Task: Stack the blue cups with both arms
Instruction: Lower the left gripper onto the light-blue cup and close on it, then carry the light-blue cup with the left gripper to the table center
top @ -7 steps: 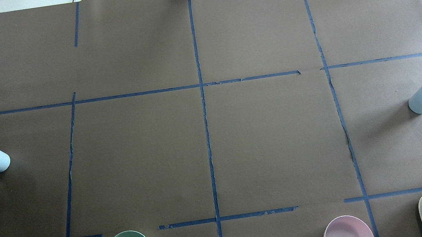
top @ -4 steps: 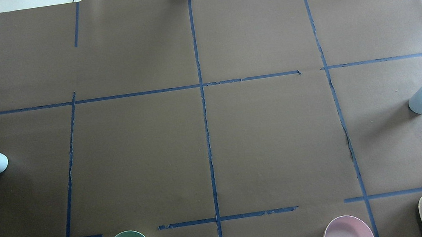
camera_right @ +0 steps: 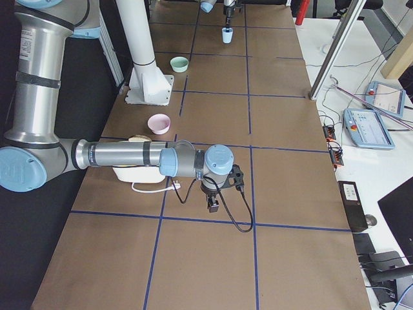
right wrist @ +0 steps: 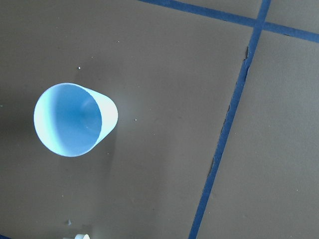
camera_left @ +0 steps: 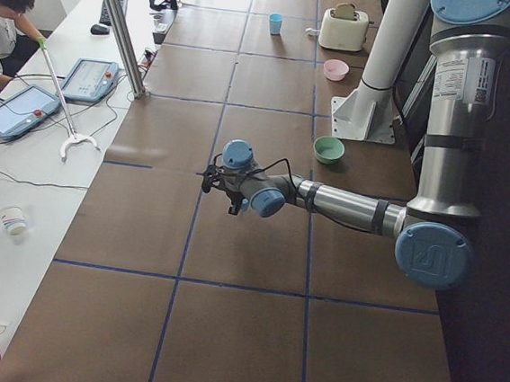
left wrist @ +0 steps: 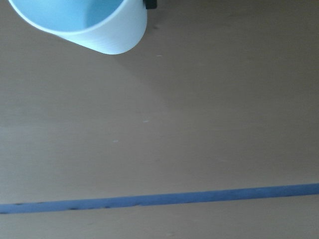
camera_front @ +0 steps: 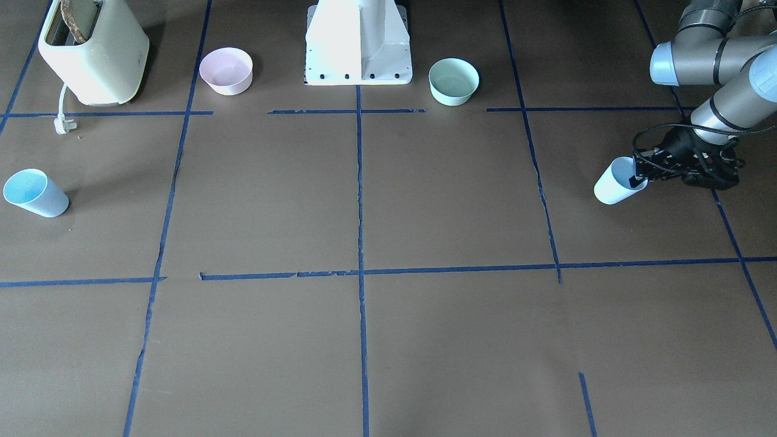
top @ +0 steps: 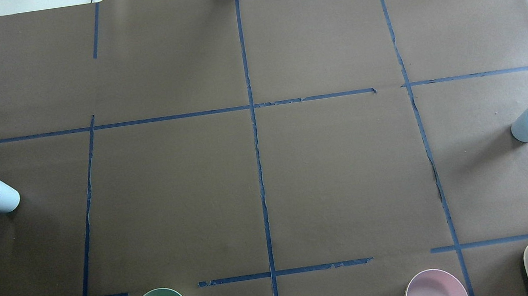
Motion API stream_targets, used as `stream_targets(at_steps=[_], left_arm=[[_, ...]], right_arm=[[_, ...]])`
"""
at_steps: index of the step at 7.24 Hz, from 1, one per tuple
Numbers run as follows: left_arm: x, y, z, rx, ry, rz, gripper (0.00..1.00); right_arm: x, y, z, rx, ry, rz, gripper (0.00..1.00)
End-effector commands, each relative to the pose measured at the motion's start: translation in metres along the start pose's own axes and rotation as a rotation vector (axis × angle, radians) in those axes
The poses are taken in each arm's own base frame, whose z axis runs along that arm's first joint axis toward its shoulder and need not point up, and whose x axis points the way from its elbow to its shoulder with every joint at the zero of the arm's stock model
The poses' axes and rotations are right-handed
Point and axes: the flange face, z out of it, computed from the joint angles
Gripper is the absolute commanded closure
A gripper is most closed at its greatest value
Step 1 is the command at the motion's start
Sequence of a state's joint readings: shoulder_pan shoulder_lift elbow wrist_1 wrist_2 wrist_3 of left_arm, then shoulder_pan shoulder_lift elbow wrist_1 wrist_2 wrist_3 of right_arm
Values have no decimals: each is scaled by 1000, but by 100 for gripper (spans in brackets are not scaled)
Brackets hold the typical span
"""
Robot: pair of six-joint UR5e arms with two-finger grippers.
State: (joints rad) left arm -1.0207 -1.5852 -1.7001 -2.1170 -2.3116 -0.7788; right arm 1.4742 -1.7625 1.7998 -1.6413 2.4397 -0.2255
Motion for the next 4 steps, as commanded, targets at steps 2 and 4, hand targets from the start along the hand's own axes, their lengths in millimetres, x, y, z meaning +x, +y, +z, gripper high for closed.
stream_targets(at_steps=[2, 4], left_arm=[[205, -43, 17, -39, 67, -152, 100], [363, -26, 52, -7, 21, -247, 100]], right_arm=[[-3, -2, -2, 5, 0, -8, 0], [-4, -3, -4, 9, 1, -10, 0]])
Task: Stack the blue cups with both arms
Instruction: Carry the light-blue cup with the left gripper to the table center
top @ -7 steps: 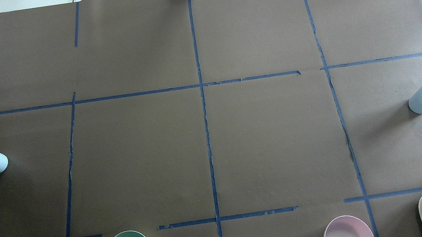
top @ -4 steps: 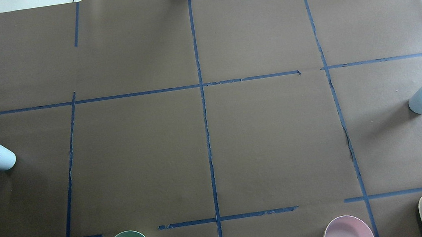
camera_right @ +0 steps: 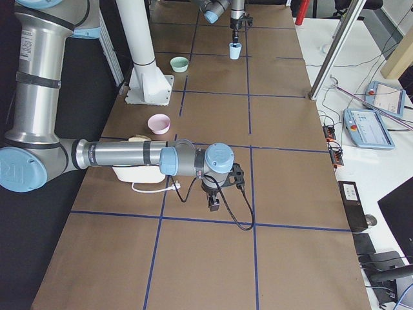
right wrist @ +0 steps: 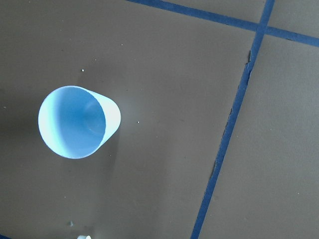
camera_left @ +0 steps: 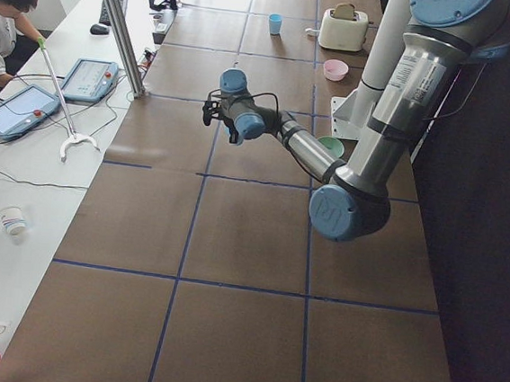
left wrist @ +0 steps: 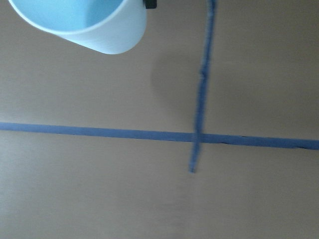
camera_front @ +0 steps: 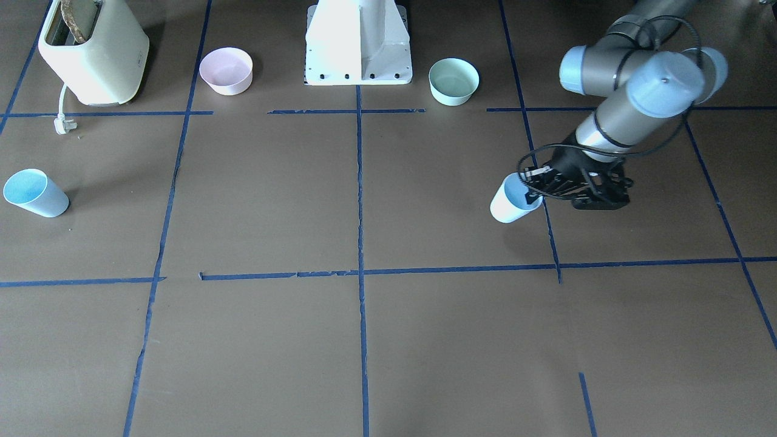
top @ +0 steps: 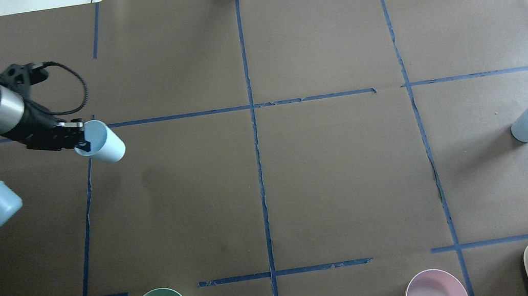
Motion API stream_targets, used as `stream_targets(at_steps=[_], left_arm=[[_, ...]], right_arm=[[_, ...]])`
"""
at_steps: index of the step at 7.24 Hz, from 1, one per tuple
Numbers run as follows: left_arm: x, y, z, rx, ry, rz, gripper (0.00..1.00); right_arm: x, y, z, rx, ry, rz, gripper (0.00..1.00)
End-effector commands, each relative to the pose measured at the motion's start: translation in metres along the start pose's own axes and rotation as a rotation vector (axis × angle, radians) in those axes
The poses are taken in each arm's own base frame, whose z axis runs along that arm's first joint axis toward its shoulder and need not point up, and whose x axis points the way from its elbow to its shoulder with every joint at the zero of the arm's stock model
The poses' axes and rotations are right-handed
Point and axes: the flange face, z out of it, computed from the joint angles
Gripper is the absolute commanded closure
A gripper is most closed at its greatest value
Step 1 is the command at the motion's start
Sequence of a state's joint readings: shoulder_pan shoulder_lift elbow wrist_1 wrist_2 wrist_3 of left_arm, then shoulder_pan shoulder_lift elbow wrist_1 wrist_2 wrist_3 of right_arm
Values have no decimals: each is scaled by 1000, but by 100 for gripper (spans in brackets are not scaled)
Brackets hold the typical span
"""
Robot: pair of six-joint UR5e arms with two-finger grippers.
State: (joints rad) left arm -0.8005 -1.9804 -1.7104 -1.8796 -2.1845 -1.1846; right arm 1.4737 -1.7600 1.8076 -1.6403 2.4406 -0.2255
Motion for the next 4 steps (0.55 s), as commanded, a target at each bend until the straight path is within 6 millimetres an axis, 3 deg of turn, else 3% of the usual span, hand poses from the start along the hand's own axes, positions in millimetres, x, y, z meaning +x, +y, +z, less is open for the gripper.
stream_targets(at_steps=[1, 3, 4], left_arm=[[156, 49, 42, 42, -32, -81, 100], [216, 49, 68, 46, -43, -123, 100], [223, 64, 87, 84, -65, -98, 100]], right_arm=[[0, 0, -1, 2, 0, -1, 0], [0, 0, -1, 1, 0, 0, 0], [0, 0, -1, 1, 0, 0, 0]])
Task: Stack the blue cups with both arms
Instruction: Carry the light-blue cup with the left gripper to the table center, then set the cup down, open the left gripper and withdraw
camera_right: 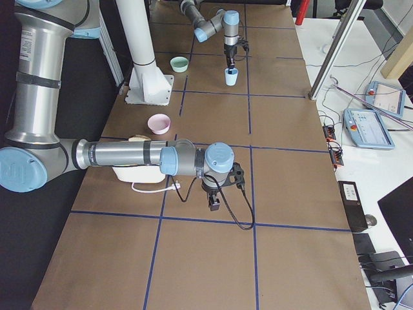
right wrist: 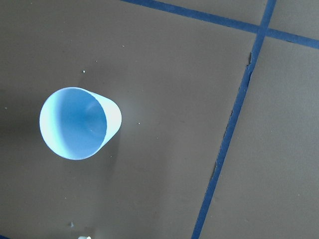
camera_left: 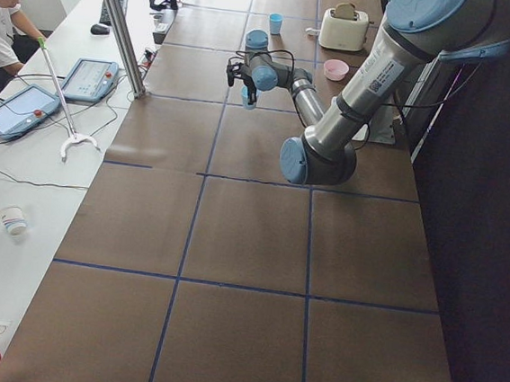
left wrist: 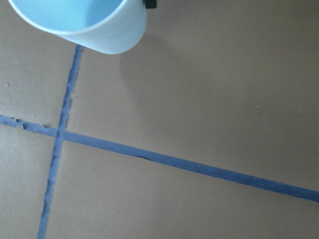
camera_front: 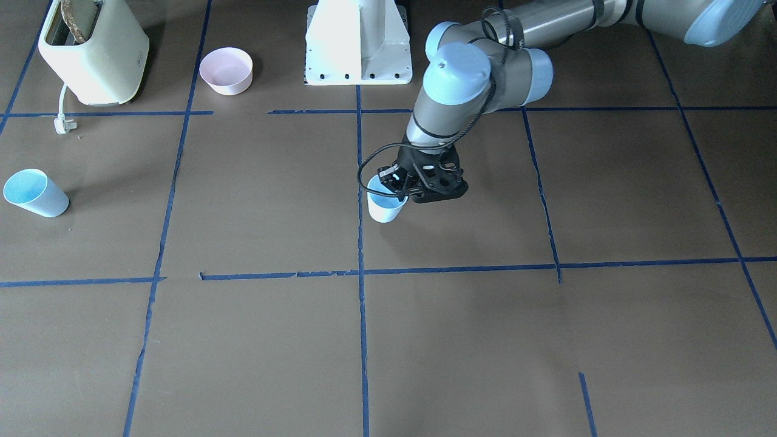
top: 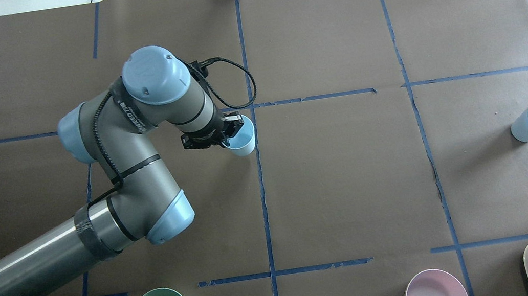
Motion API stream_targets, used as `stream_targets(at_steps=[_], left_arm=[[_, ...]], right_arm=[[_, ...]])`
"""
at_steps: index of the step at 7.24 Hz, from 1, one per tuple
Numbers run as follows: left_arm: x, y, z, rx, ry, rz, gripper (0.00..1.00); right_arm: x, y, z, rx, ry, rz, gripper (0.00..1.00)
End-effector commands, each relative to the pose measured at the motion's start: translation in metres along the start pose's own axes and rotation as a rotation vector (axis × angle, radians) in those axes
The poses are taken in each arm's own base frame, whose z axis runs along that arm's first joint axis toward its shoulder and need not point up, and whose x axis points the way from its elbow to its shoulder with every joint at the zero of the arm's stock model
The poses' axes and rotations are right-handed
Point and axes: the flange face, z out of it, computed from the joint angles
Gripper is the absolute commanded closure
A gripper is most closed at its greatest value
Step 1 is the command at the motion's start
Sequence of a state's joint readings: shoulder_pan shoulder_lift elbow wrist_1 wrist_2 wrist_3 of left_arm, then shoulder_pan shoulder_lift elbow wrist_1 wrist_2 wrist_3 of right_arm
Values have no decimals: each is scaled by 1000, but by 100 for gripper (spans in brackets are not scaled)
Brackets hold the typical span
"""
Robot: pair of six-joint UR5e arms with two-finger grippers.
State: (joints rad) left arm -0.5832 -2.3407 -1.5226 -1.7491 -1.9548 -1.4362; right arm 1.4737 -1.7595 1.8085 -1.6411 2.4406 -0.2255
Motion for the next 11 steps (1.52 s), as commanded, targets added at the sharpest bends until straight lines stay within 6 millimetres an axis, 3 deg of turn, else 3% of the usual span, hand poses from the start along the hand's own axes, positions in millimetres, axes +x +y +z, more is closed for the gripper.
stream_targets(at_steps=[1, 2, 3, 4, 5, 6, 7, 9, 10, 11], left_arm=[[17, 22, 25, 31, -29, 17, 94], [17, 33, 36, 18, -41, 27, 77], [18, 34, 38, 16, -40, 30, 33], [19, 34, 34, 18, -35, 55, 0], [19, 27, 25, 21, -29, 99, 0], [5, 1, 13, -7, -25, 125, 0], [-34, -27, -16, -64, -18, 131, 0], [-156, -56, -86, -50, -81, 320, 0], [-225, -80, -104, -36, -128, 439, 0], [-303, -115, -130, -54, -146, 505, 0]], right_arm=[[0, 0, 0, 0, 0, 0, 0], [0, 0, 0, -1, 0, -1, 0], [0, 0, 1, -2, 0, 1, 0], [0, 0, 1, -2, 0, 2, 0], [-3, -7, -3, 9, 2, -11, 0], [-9, -18, -10, 23, 5, -30, 0], [-12, -26, -14, 32, 9, -38, 0], [-16, -34, -19, 43, 11, -18, 0], [-27, -42, -28, 62, 13, 11, 0], [-50, -52, -34, 74, 11, 29, 0]])
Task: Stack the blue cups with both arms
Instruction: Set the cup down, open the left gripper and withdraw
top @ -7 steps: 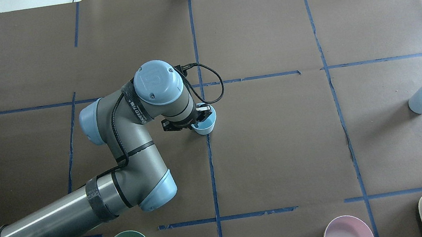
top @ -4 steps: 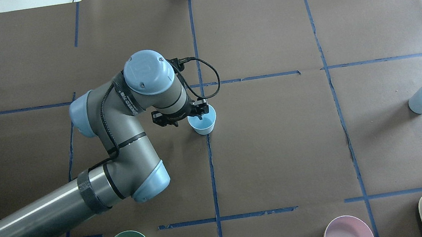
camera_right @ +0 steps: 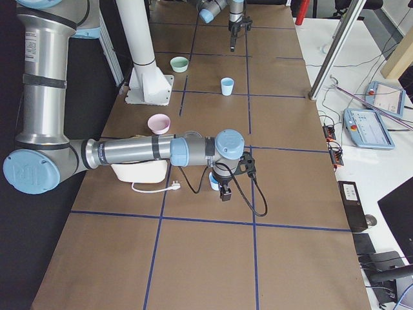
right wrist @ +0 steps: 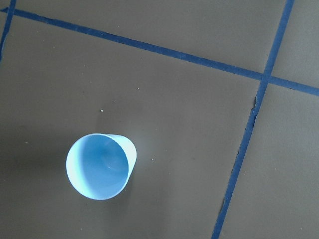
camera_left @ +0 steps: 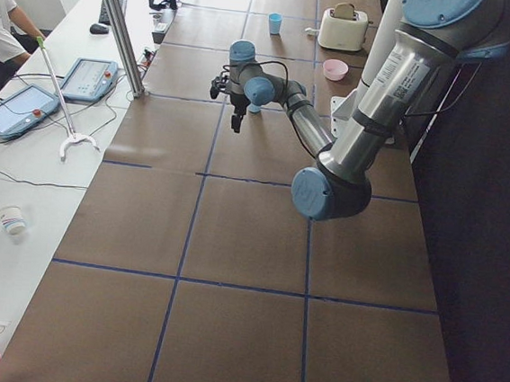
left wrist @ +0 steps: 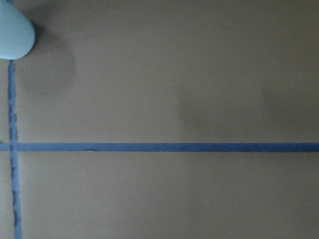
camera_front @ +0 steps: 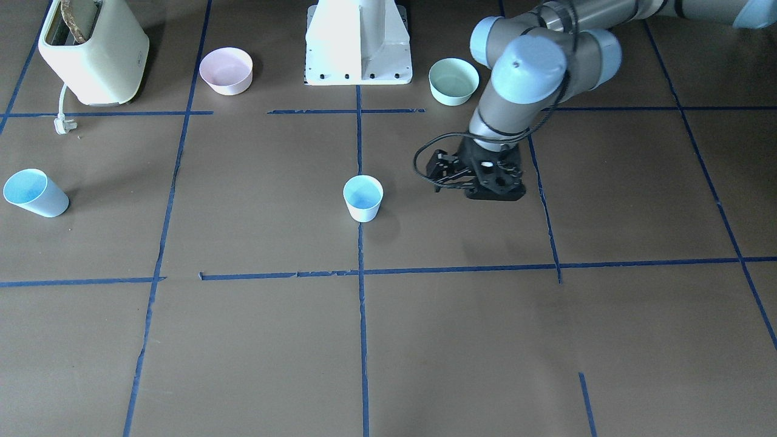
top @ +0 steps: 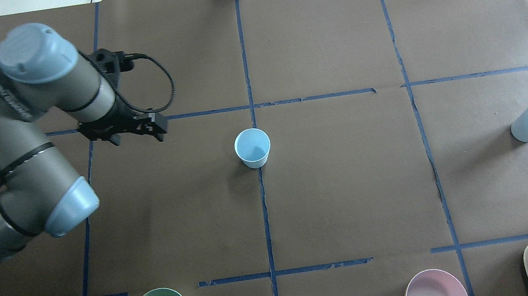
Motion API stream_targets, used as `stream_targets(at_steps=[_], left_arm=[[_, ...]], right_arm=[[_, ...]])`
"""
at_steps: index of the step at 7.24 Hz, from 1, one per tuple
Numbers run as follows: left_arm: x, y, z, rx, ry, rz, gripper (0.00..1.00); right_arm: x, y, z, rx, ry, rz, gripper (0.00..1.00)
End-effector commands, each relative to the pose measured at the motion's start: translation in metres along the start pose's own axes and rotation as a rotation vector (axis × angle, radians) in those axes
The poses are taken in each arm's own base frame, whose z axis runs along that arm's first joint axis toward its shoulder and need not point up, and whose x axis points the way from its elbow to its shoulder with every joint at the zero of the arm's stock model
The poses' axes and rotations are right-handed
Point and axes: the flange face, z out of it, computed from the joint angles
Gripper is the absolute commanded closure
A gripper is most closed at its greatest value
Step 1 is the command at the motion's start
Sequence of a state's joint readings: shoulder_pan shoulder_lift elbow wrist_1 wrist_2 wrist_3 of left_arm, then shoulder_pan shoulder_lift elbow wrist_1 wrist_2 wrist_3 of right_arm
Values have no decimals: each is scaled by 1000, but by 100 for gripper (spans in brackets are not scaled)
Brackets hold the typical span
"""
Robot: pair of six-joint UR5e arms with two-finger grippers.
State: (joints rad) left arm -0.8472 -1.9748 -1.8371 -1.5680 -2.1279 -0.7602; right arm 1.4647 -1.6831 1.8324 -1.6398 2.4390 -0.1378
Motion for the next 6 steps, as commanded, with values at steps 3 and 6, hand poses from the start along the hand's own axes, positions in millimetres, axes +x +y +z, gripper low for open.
stream_targets(at_steps=[3, 6], left_arm=[[-392, 71, -80, -36, -40, 175, 0], [-525, 202, -82, -47, -39, -33, 0]], right_arm=[[-52, -25, -15, 32, 3, 62, 0], [-65, -27, -17, 37, 15, 130, 0]])
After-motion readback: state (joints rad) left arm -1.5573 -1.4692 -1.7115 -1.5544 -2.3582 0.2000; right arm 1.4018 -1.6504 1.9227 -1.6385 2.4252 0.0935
